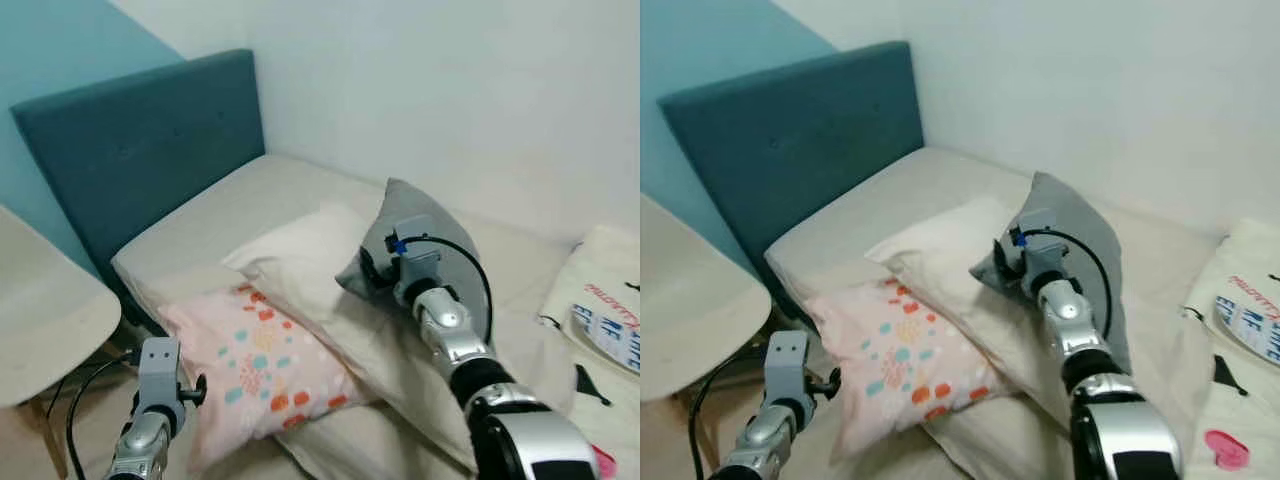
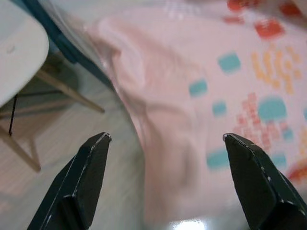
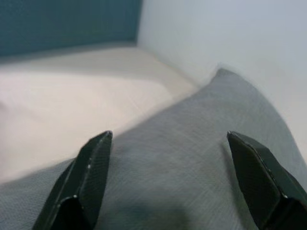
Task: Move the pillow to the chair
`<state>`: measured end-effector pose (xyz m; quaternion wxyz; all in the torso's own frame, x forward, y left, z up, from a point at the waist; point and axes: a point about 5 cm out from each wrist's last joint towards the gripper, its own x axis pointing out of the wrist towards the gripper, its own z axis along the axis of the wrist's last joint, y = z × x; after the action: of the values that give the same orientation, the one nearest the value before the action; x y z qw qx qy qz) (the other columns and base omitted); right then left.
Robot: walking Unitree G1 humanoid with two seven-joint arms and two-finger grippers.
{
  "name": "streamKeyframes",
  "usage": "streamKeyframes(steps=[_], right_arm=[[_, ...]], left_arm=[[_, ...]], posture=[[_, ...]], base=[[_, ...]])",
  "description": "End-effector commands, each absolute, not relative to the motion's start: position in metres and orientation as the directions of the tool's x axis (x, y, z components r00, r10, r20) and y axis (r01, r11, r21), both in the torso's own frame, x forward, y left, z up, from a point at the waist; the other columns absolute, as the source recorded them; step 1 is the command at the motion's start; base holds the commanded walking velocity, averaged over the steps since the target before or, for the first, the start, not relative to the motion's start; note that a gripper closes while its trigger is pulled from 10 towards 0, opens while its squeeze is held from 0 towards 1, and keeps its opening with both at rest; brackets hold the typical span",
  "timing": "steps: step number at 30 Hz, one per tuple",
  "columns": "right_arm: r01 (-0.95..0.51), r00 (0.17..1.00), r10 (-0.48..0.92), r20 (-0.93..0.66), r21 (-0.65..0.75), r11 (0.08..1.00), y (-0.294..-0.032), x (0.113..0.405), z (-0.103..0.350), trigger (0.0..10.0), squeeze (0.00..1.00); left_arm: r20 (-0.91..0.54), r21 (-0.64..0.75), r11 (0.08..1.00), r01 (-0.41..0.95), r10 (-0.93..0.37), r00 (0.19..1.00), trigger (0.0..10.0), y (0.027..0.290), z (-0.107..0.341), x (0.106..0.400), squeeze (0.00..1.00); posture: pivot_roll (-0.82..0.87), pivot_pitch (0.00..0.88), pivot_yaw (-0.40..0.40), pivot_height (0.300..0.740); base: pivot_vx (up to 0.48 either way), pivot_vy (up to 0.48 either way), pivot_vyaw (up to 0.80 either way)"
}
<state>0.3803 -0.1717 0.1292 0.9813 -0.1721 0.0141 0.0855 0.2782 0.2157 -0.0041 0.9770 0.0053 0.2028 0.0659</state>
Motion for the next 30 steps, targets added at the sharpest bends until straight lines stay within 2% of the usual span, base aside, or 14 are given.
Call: streamKeyframes(steps=[1,5,8,13,15,16,18,19,21,30], right_arm=[[-0.201,0.978,0.166,-0.126,-0.369,0.908,-0.167,0.377,0.117,10.0,0.00],[-0.225,0.973,0.187,-0.135,-0.376,0.899,-0.168,0.375,0.114,10.0,0.00],[-0.300,0.953,0.298,-0.057,-0.313,0.901,-0.161,0.374,0.124,10.0,0.00],[-0.398,0.909,0.415,-0.038,-0.376,0.837,-0.154,0.369,0.128,10.0,0.00],[-0.483,0.862,0.496,-0.107,-0.476,0.735,-0.151,0.360,0.121,10.0,0.00],[-0.483,0.862,0.496,-0.107,-0.476,0.735,-0.151,0.360,0.121,10.0,0.00],[-0.525,0.831,0.523,-0.187,-0.574,0.629,-0.151,0.352,0.111,10.0,0.00],[-0.525,0.831,0.523,-0.187,-0.574,0.629,-0.151,0.352,0.111,10.0,0.00],[-0.546,0.812,0.523,-0.259,-0.653,0.525,-0.154,0.343,0.100,10.0,0.00],[-0.531,0.813,0.508,-0.287,-0.722,0.443,-0.154,0.335,0.099,10.0,0.00]], left_arm=[[-0.395,0.037,0.989,-0.140,0.144,0.907,10.0,0.222,-0.005,0.275,0.00],[-0.405,0.034,0.989,-0.145,0.146,0.903,10.0,0.225,-0.008,0.271,0.00],[-0.415,0.036,0.990,-0.139,0.142,0.899,10.0,0.225,-0.011,0.267,0.00],[-0.418,0.035,0.990,-0.137,0.139,0.898,10.0,0.224,-0.012,0.266,0.00],[-0.419,0.036,0.990,-0.134,0.136,0.898,10.0,0.223,-0.013,0.265,0.00],[-0.419,0.036,0.990,-0.134,0.136,0.898,10.0,0.223,-0.013,0.265,0.00],[-0.419,0.034,0.991,-0.132,0.134,0.898,10.0,0.223,-0.013,0.265,0.00],[-0.419,0.034,0.991,-0.132,0.134,0.898,10.0,0.223,-0.013,0.265,0.00],[-0.418,0.033,0.991,-0.133,0.134,0.898,10.0,0.222,-0.013,0.265,0.00],[-0.423,0.034,0.991,-0.131,0.133,0.896,10.0,0.223,-0.015,0.263,0.00]], posture=[[-0.14,0.012,0.030,0.740],[-0.14,0.017,0.029,0.740],[-0.14,0.020,0.031,0.740],[-0.15,0.023,0.029,0.740],[-0.16,0.026,0.029,0.740],[-0.16,0.026,0.029,0.740],[-0.16,0.027,0.025,0.740],[-0.16,0.027,0.025,0.740],[-0.16,0.026,0.024,0.740],[-0.17,0.020,0.024,0.740]], base=[[0.000,0.000,0.00],[0.000,0.000,0.00],[0.000,0.000,0.00],[0.000,0.000,0.00],[0.000,0.000,0.00],[0.000,0.000,0.00],[0.000,0.000,0.00],[0.000,0.000,0.00],[0.000,0.000,0.00],[0.000,0.000,0.00]])
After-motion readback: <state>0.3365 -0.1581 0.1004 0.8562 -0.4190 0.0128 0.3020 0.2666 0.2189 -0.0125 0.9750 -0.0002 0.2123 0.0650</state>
